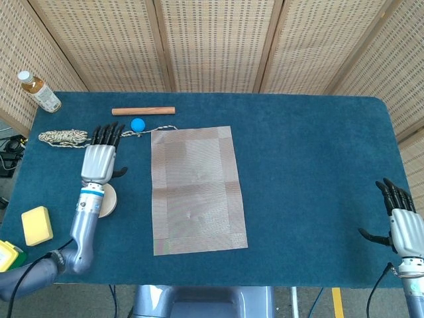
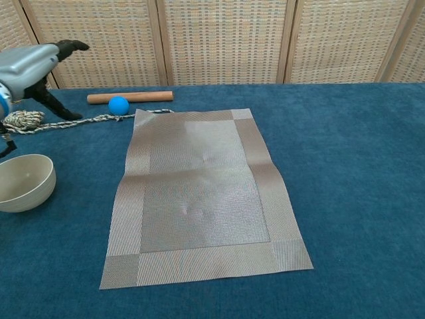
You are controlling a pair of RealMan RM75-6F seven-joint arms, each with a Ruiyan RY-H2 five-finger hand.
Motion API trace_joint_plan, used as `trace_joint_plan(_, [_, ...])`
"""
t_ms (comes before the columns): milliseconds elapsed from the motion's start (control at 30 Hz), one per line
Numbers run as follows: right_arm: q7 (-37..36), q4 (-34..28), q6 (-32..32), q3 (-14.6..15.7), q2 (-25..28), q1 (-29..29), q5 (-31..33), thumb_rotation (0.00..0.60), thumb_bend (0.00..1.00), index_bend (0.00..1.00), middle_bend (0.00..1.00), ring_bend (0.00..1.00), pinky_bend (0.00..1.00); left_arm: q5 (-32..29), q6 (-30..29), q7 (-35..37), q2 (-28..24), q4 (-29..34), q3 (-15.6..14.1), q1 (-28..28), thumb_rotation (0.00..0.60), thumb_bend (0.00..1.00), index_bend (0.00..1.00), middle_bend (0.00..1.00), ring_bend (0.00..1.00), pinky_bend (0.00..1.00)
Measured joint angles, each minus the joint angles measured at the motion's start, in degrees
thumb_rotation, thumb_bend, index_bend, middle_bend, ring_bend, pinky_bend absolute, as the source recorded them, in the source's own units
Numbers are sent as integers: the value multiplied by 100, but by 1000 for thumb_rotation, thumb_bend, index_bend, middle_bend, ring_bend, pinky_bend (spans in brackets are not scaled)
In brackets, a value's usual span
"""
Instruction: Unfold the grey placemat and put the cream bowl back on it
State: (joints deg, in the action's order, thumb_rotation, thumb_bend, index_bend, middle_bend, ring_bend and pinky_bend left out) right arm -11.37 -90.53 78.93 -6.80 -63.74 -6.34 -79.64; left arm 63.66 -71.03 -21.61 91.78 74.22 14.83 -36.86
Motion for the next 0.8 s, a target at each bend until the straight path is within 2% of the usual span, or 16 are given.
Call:
trace_joint_plan(233, [85,88,-120,86,-100,-67,-93,600,115,68,0,0,0,330,-780,-212,-967,1427,-572,910,600,153,0,0,0,0])
trace_joint_plan(433, [133,6,13,166,-100,-49,-353,600,96,51,0,0,0,573,-1380,-360,-1561,2353,-1136,1659,600,153,0,0,0,0])
trace_joint_plan(633, [275,-48,253,310,-161,-29,-850,600,65,34,0,0,0,1183,-2062,-213,-1947,2726,-1648,2340,600,152,0,0,0,0])
trace_joint_plan(800, [669,-75,313,414,-365,-126,-1269,600,57,15,0,0,0,1513,-2404,178,-2120,2776,-1812,2709,600,153,0,0,0,0])
